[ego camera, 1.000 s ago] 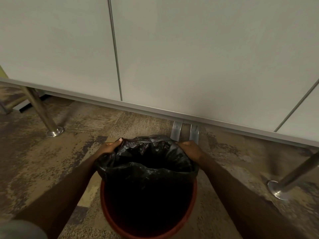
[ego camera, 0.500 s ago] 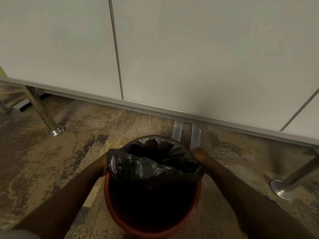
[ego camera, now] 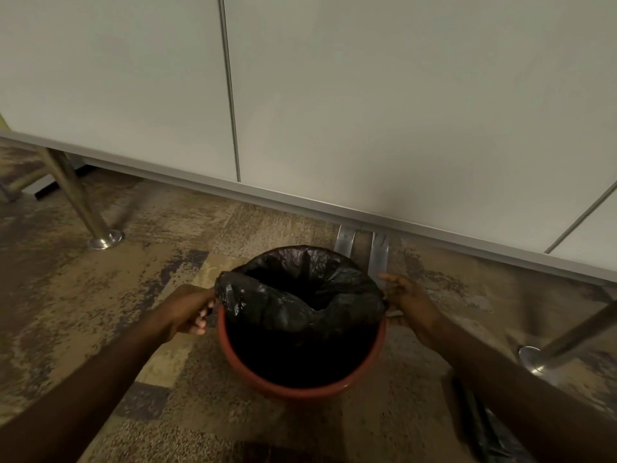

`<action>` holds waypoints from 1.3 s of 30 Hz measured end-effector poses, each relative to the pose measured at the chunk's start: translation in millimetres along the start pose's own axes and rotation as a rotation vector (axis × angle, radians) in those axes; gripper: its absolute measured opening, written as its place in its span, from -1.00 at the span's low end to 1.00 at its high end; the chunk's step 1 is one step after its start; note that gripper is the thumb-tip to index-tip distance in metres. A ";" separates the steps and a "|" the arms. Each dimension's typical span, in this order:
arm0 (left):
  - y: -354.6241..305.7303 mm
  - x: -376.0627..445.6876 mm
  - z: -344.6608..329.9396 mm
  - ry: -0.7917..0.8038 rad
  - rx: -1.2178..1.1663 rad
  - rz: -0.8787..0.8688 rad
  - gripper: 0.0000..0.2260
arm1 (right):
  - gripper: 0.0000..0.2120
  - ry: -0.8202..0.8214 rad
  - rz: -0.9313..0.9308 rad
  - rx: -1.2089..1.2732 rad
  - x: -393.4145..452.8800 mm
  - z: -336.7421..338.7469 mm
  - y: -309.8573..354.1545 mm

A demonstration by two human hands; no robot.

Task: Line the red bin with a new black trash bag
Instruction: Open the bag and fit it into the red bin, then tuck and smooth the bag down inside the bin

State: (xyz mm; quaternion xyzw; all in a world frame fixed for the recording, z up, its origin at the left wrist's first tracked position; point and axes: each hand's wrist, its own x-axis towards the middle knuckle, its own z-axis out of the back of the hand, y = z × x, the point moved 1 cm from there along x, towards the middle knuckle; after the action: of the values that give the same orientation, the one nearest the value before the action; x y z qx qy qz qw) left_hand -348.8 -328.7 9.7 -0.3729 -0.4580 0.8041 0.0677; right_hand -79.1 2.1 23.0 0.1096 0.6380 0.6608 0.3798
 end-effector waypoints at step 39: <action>77.2 -35.8 -26.2 0.063 1.298 -1.624 -0.85 | -0.51 0.493 1.276 -1.602 -56.9 -7.6 -78.2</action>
State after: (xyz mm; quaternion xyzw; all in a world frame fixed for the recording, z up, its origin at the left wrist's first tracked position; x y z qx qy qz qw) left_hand -288.1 -371.0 -39.7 0.1351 -0.0483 0.5983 0.7883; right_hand -16.4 -48.2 -31.4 0.0047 -0.1013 0.9709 -0.2171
